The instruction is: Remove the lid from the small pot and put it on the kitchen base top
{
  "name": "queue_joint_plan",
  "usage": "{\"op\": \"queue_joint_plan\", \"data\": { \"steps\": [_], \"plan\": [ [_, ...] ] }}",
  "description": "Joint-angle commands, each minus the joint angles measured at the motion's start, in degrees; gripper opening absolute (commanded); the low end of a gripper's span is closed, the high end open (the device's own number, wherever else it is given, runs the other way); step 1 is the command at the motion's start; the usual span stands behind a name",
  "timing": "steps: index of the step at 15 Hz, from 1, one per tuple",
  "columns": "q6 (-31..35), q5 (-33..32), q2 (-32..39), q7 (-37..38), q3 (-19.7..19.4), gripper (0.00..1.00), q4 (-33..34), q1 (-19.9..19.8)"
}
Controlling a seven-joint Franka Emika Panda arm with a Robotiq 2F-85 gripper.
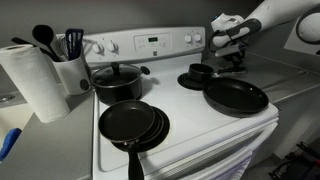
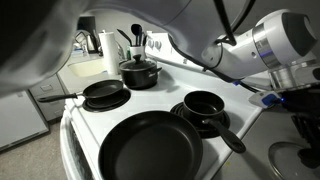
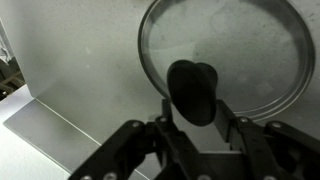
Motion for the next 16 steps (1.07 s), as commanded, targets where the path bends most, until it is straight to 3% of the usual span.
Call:
{"op": "queue_joint_plan", "data": {
  "steps": [1,4,7,16],
  "plan": [
    [4.4,-5.0,-2.7,3.2,-1.3,0.79,-3.4,2.2],
    [6.7,-9.6,-3.9,4.6,-1.8,0.99,-2.7,3.3],
    [6.9,-10.1,-6.3,3.0,0.0,1.00,-2.5,3.3],
    [7.6,3.7,-12.0,-12.8,9.0,1.00,-3.2,1.7]
  ]
}}
